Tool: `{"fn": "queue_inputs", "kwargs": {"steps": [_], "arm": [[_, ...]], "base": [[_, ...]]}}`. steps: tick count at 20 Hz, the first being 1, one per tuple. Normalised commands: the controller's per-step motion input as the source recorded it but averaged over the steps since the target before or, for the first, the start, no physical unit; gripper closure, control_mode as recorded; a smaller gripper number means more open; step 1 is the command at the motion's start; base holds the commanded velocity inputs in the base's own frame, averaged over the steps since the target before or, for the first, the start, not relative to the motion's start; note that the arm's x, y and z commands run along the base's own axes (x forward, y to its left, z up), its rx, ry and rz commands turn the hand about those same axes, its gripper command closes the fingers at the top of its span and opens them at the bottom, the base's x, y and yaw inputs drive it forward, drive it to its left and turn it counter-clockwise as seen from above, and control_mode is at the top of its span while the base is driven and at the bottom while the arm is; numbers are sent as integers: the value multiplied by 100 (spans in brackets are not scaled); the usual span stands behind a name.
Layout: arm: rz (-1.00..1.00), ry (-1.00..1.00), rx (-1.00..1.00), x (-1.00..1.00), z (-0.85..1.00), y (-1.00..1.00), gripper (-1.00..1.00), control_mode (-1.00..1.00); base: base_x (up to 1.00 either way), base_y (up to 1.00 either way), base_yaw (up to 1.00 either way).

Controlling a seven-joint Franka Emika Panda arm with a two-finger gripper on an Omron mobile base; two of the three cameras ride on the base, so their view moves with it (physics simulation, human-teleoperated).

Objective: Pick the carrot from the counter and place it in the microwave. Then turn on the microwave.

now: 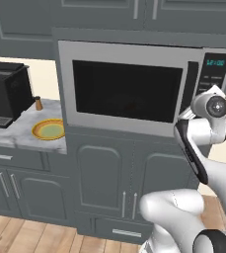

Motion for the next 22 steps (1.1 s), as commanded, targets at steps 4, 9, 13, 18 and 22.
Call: {"fn": "queue_inputs", "kwargs": {"steps": [4, 9, 13, 18, 22], "arm": [[0, 0, -5, 67, -38, 5, 100, -100], [0, 0, -6, 42, -32, 0, 100, -100], [0, -3, -8, 4, -34, 4, 100, -100], [0, 0, -4, -4, -12, 0, 100, -100], [0, 0, 0, -30, 0, 0, 100, -100]], "base": [[0, 0, 0], [0, 0, 0], [0, 0, 0], [0, 0, 0], [0, 0, 0]]}}
